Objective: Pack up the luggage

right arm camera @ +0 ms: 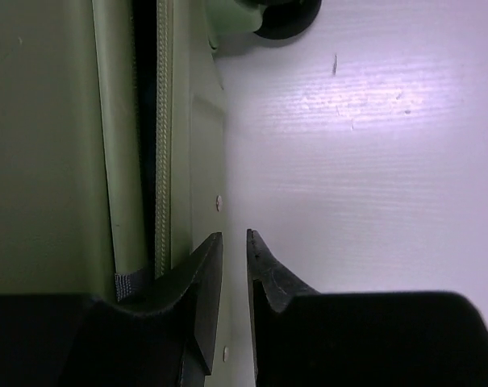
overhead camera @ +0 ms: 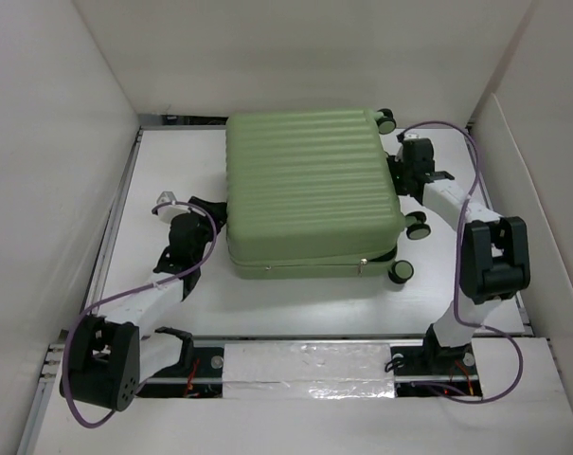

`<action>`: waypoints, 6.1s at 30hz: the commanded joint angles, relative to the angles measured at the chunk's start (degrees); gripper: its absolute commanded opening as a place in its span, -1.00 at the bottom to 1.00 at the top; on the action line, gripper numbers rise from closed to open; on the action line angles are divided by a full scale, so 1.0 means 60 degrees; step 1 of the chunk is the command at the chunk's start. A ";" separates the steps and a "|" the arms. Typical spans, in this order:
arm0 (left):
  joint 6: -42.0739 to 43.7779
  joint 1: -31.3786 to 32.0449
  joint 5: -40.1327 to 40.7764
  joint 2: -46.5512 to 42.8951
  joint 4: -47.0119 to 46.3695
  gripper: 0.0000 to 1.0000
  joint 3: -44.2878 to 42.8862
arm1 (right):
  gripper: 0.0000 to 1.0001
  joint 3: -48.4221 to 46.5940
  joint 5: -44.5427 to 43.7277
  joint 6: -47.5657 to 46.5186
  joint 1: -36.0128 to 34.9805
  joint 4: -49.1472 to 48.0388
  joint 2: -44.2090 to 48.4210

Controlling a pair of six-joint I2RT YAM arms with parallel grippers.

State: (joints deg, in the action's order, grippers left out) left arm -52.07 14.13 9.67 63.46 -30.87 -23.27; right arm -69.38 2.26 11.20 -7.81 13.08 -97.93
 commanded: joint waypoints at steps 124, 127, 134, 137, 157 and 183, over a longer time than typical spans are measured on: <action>0.1077 0.3211 -0.0555 -0.5202 0.4020 -0.30 0.1357 | -1.00 0.8353 0.5670 0.1371 -0.0161 -0.7773 0.7324; 0.1032 0.3211 -0.0718 -0.4704 0.3535 -0.19 0.1388 | -1.00 0.8985 0.5879 0.1152 -0.1112 -0.8113 0.8072; 0.1047 0.3211 -0.0982 -0.3532 0.2978 -0.03 0.1167 | -0.25 0.8299 0.5292 0.0171 -0.2754 -0.8113 0.6878; 0.1076 0.3211 -0.1011 -0.3429 0.2598 -0.03 0.1284 | -0.21 0.8253 0.4766 -0.0006 -0.2887 -0.8419 0.6290; 0.1004 0.3211 -0.2855 -0.1920 0.0547 -0.45 0.1739 | -0.44 0.7902 0.5072 -0.0021 -0.3488 -0.9827 0.4486; 0.1311 0.3211 -0.2300 -0.3237 0.2128 -0.06 0.1739 | -0.06 0.9265 0.3301 0.0287 -0.3883 -0.7981 0.7152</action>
State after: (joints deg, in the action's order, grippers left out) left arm -45.17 33.08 -2.81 45.63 -17.72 -13.47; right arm -14.28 24.18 12.71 -30.79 -34.85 -55.18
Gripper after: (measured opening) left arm 0.469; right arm 0.453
